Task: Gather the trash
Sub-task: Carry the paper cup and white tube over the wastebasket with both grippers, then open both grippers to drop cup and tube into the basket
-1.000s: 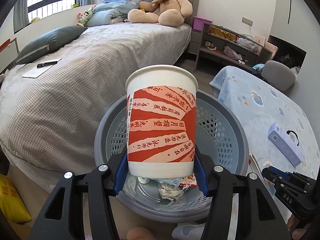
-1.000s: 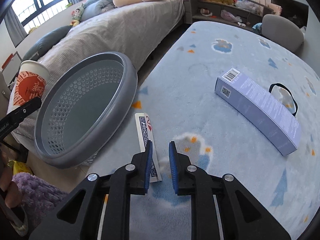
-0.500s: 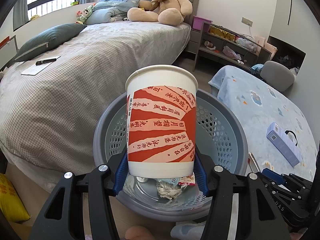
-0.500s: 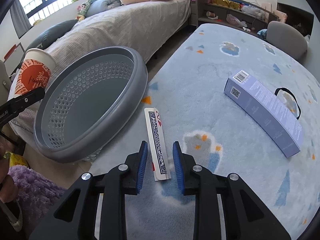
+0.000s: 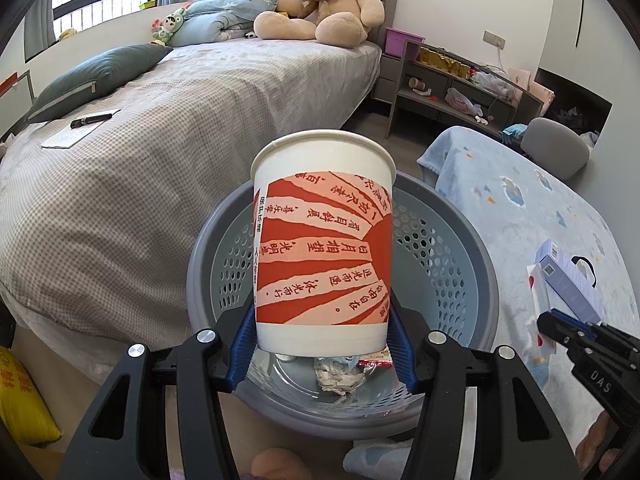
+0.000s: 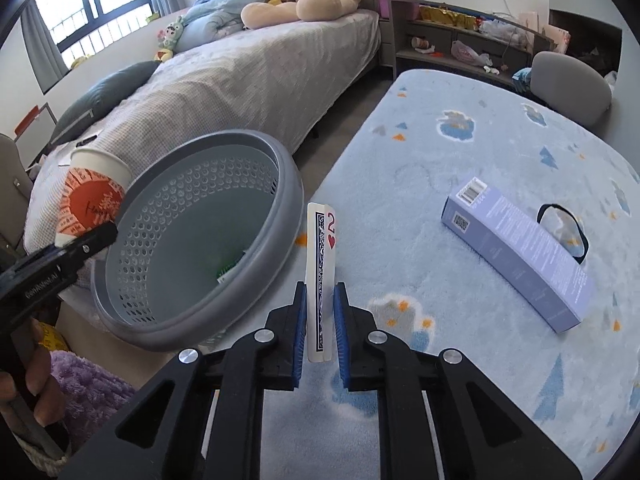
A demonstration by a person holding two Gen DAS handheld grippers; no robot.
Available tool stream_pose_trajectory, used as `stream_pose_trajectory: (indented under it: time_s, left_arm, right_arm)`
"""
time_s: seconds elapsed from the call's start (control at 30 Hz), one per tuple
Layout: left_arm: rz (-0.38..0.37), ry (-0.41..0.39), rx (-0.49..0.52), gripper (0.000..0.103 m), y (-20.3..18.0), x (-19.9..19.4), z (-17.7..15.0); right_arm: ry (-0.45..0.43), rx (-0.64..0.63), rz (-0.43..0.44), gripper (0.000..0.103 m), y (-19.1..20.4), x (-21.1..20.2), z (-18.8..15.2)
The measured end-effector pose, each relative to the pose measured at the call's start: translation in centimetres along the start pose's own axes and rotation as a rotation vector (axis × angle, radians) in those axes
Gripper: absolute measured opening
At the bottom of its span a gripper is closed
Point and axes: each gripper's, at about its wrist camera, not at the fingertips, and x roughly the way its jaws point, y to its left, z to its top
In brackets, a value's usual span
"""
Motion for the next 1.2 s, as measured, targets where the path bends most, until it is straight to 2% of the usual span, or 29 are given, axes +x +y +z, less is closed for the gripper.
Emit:
stream_pose_trajectory:
  time_s: [0.2, 0.47, 0.9, 1.0, 1.1, 1.2]
  left_arm:
    - [0.008, 0.009, 0.002, 0.055, 0.2, 0.4, -0.1]
    - [0.022, 0.024, 0.000, 0.055, 0.5, 0.9, -0.3]
    - [0.041, 0.029, -0.025, 0.056, 1.3, 1.2, -0.4]
    - [0.047, 0.024, -0.031, 0.060, 1.5, 1.1, -0.3]
    - [0.052, 0.021, -0.033, 0.060, 1.5, 1.0, -0.3]
    - [0.055, 0.021, -0.038, 0.060, 1.6, 1.0, -0.2]
  right_arm:
    - [-0.047, -0.048, 0.061, 0.014, 2.6, -0.7, 2.4]
    - [-0.046, -0.106, 0.121, 0.014, 5.7, 0.9, 3.9]
    - [-0.037, -0.123, 0.134, 0.017, 6.7, 2.4, 4.8]
    - [-0.043, -0.120, 0.135, 0.020, 6.7, 2.3, 4.9]
    - [-0.052, -0.115, 0.134, 0.036, 6.6, 2.1, 4.8]
    - [-0.055, -0.114, 0.131, 0.038, 6.5, 2.0, 4.7]
